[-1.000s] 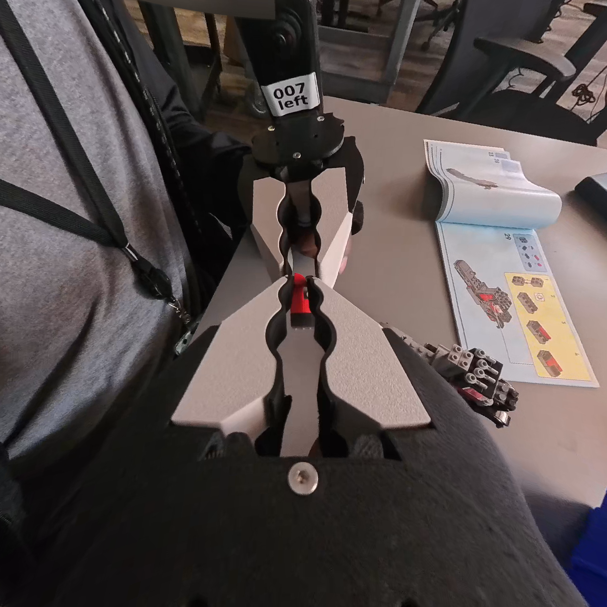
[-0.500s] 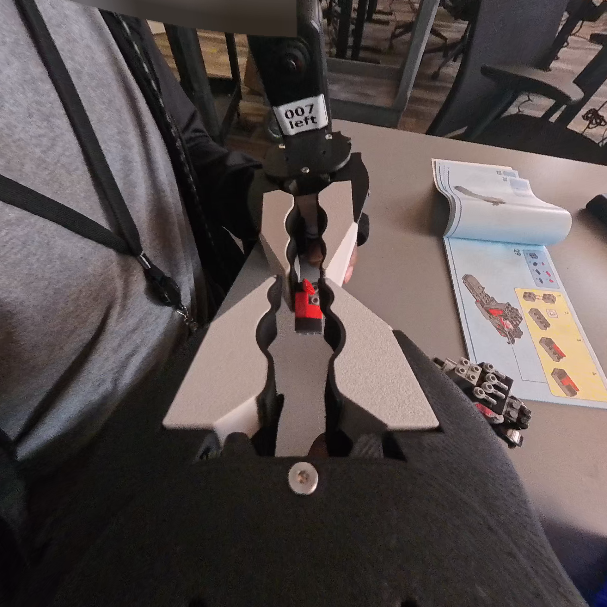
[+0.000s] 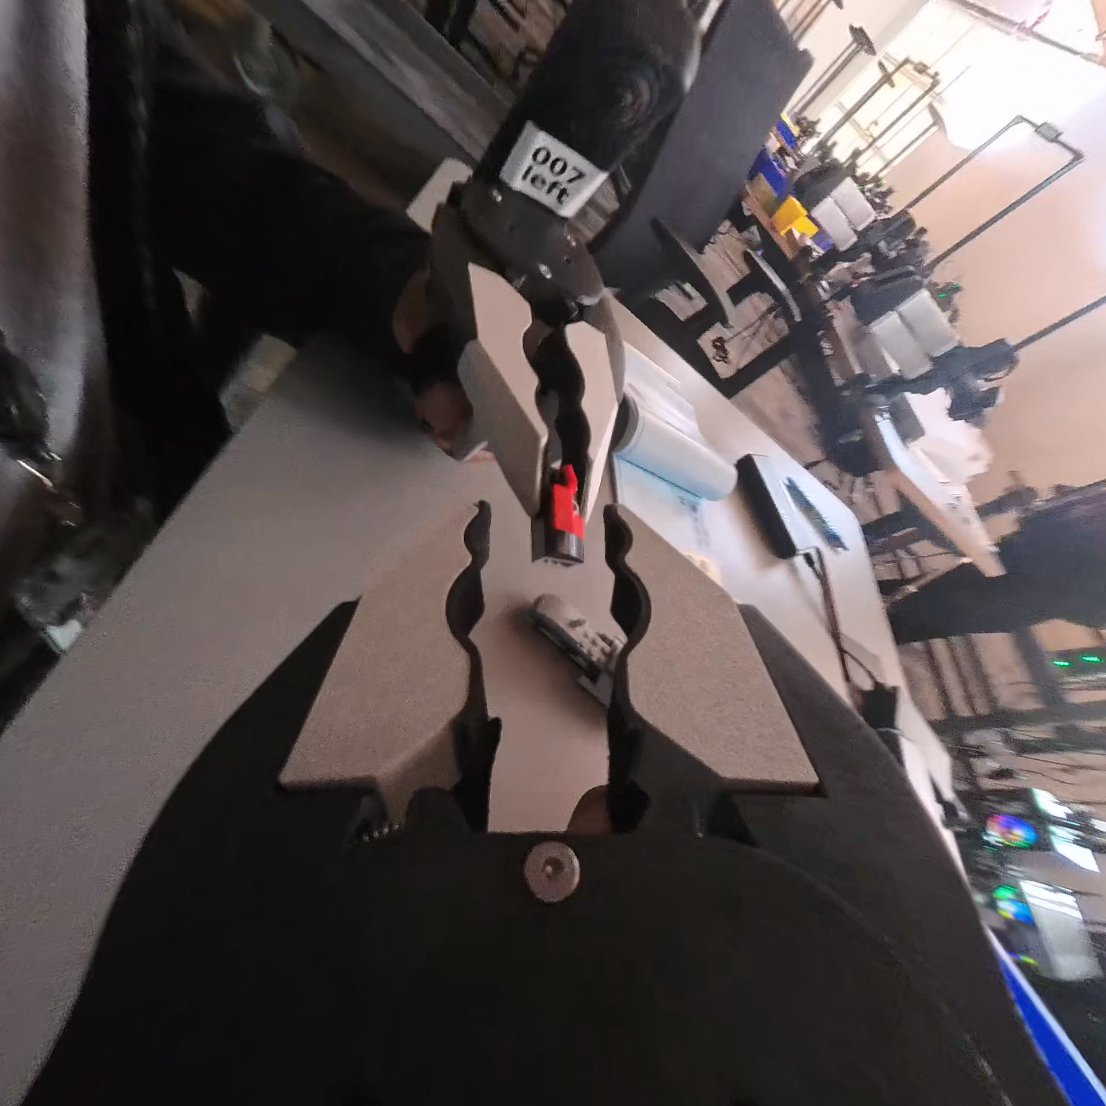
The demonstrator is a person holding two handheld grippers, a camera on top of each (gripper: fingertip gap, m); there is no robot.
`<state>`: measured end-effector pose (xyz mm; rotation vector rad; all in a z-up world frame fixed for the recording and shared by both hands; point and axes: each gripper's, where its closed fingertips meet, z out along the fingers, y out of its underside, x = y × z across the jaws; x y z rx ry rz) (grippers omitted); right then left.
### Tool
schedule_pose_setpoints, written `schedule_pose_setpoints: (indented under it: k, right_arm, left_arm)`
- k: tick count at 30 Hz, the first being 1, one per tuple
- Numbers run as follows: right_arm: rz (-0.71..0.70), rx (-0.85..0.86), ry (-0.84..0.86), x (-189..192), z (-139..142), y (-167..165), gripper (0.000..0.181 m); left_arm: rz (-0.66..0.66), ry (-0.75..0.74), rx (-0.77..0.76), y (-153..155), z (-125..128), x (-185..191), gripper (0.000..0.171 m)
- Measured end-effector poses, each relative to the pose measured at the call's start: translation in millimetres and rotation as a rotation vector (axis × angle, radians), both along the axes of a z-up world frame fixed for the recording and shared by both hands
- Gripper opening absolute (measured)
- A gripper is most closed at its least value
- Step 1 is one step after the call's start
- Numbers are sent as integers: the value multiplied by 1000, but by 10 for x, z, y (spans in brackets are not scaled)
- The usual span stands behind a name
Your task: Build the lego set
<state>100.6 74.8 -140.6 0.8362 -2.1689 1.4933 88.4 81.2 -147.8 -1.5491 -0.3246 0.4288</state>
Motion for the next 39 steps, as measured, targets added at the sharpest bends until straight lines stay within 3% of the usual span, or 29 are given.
schedule_pose_setpoints:
  k: [5, 12, 31, 39]
  right_arm:
    - [-14, 10, 153, 40, -65, -65, 44]
    - [20, 57, 226, 63, -121, -147, 47]
    - [22, 31, 334, 51, -68, -164, 29]
    - [-18, -53, 448, 3, -11, -218, 22]
  left_arm:
    - [-7, -4, -4, 12, -8, 8, 17]
    - [-11, -7, -1, 8, -6, 11, 17]
    - [-9, -33, 26, -26, 10, -13, 17]
    - [-24, -74, 79, -62, 48, -21, 17]
